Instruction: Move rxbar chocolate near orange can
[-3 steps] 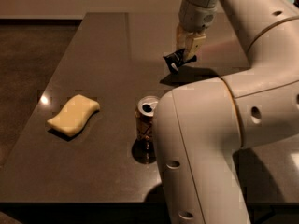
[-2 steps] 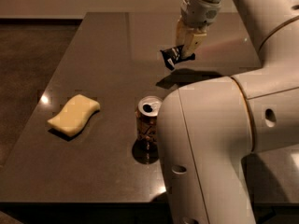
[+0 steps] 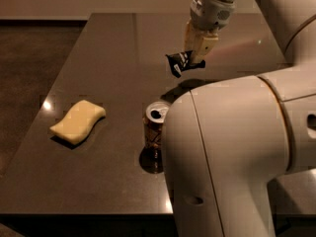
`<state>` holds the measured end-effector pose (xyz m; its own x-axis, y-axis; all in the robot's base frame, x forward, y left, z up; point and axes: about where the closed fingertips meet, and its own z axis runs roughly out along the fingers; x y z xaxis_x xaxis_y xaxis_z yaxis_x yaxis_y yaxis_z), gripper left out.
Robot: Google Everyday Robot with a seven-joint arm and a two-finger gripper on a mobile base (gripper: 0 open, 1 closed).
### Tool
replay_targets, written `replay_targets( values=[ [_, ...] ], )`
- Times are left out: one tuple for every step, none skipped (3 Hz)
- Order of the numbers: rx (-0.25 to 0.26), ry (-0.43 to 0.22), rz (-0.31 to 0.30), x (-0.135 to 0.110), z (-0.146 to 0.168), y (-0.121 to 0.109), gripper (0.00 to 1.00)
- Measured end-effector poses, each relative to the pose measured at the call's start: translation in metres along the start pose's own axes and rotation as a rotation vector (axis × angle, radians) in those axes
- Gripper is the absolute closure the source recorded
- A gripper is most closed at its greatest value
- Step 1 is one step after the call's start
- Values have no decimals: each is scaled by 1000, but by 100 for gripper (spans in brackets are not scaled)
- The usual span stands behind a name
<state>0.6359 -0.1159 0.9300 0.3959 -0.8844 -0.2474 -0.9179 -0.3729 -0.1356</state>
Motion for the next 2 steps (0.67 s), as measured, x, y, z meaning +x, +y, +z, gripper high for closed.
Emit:
replay_targets(
  values=[
    [-51, -1, 6, -16, -2, 34, 100],
    [-79, -13, 33, -28, 0, 72, 100]
  ],
)
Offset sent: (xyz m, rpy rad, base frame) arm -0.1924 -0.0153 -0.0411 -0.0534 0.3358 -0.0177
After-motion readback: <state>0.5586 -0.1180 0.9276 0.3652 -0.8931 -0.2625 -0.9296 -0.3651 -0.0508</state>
